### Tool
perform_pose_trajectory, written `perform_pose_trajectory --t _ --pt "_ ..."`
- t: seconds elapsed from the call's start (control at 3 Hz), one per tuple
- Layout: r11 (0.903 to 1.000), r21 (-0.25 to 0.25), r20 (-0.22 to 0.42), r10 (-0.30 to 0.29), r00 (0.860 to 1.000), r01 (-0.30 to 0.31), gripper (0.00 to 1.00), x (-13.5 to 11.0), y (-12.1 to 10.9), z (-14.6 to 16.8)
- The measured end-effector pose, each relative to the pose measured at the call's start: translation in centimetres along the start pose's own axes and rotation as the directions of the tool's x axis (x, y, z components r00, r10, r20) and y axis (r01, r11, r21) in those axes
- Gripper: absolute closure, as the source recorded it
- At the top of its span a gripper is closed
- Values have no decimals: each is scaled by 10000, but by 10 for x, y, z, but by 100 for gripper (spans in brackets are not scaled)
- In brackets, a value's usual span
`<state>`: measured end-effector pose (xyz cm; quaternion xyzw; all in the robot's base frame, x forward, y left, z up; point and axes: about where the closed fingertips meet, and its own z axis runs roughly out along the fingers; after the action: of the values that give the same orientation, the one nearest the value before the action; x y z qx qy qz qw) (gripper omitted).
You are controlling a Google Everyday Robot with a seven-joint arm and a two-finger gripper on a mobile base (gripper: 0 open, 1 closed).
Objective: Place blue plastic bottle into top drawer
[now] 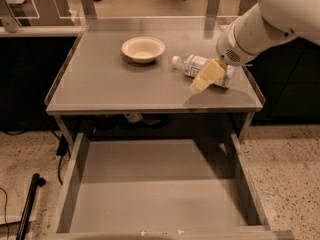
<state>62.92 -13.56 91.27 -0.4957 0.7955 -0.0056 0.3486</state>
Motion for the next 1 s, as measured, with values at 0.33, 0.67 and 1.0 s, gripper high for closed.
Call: perform_pose_trajectory --t 0.33,0.67,1.0 --pt "9991 -34 -84 424 9991 -424 0 19 -24 35" --pt "9983 -203 -296 539 9981 -545 0 32 -45 61" --pt "9981 -250 -345 562 9978 -571 0 37 -58 71"
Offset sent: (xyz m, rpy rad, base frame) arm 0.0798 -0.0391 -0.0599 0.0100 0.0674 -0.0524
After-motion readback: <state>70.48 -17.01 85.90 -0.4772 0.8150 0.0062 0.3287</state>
